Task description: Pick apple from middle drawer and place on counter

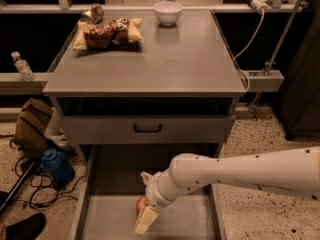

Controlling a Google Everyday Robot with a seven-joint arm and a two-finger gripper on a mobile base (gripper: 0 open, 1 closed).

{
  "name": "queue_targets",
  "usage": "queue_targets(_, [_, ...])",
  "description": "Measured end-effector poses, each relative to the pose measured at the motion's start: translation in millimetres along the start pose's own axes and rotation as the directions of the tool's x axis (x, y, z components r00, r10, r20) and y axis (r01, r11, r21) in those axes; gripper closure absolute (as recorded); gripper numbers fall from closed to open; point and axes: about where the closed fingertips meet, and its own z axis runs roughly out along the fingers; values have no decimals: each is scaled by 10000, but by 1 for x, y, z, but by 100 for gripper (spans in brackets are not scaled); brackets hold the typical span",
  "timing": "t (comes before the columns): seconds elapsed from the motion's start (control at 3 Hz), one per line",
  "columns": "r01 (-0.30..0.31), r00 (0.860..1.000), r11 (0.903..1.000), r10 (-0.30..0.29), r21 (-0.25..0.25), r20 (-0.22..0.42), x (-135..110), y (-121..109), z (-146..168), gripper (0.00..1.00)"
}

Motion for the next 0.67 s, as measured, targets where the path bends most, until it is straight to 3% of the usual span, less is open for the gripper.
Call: queue_targets(0.67, [-158, 9999, 9995, 159, -280, 38, 5, 8, 10, 0])
